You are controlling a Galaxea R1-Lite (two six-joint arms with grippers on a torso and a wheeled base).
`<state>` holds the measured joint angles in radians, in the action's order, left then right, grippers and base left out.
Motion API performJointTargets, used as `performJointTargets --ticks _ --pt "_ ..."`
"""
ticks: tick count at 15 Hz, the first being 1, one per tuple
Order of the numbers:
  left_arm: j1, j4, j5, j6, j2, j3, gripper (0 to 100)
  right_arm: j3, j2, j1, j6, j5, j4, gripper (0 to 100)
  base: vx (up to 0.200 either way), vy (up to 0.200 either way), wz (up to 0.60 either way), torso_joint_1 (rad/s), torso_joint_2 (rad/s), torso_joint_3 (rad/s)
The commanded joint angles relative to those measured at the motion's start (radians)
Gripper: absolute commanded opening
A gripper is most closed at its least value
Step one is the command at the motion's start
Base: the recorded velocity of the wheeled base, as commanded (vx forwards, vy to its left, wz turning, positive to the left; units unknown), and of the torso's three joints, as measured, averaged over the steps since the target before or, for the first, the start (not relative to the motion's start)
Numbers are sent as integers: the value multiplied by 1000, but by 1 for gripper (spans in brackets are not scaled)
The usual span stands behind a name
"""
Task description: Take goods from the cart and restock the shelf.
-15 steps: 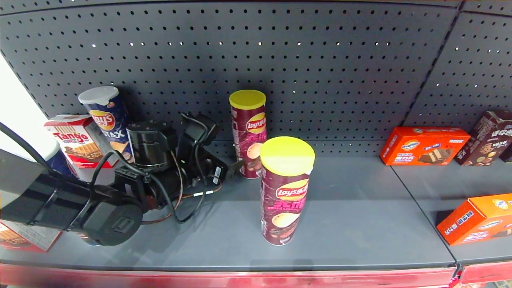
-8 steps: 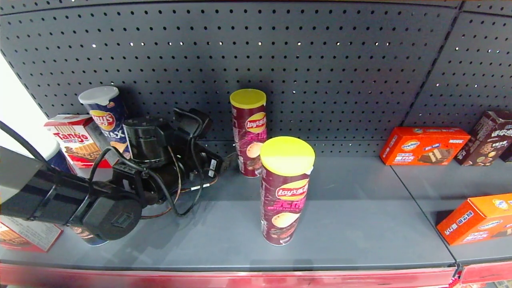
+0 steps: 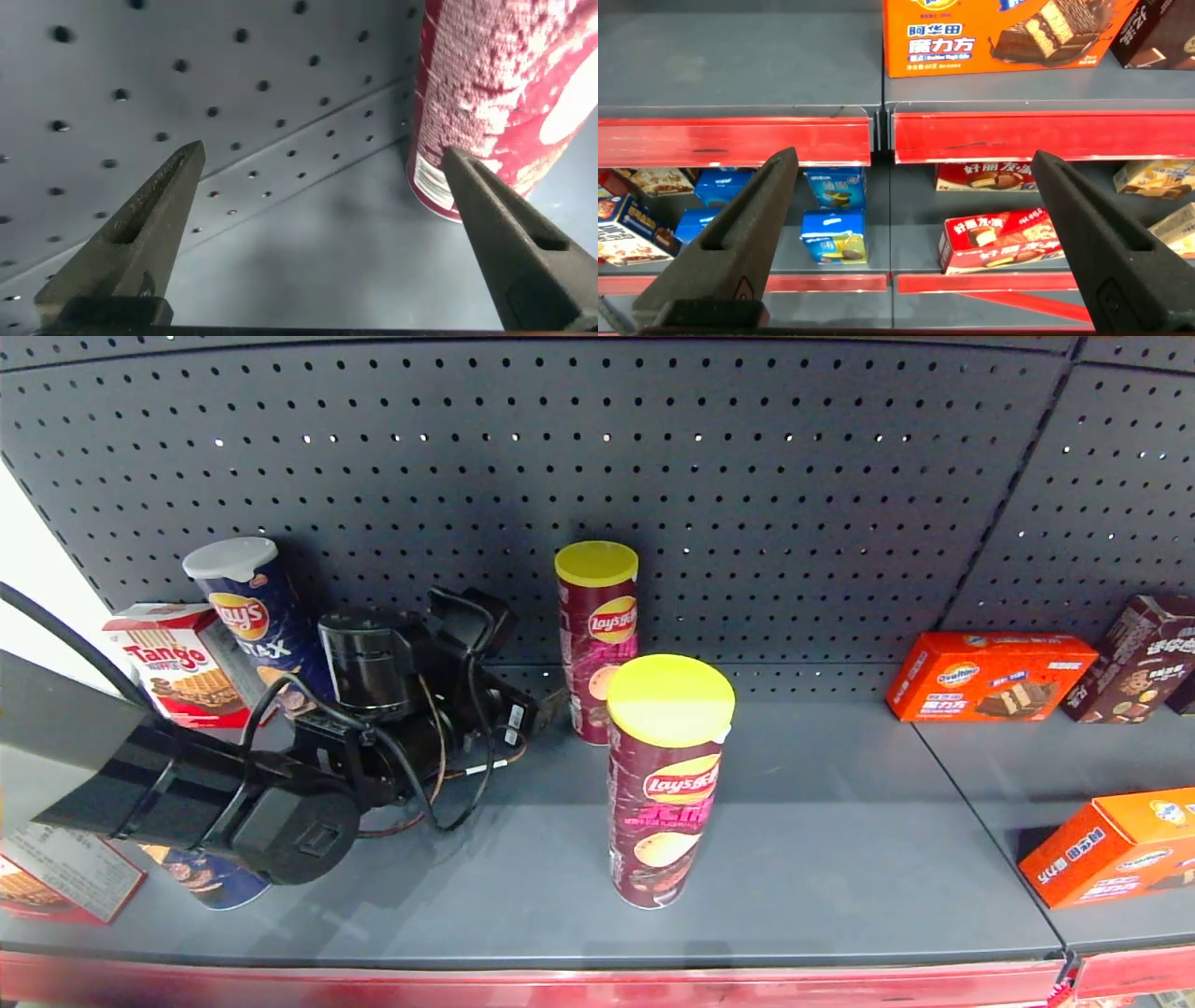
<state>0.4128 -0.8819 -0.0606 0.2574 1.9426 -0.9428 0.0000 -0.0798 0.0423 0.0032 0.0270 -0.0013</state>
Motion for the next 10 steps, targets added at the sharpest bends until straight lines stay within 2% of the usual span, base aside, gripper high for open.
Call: performJointTargets --ticks 1,10 --pt "15 0 -2 -1 21 -2 100 0 -2 1 0 1 0 100 0 0 0 0 0 0" --pt "27 -2 -8 8 -30 35 100 0 -2 1 0 1 0 100 0 0 0 0 0 0"
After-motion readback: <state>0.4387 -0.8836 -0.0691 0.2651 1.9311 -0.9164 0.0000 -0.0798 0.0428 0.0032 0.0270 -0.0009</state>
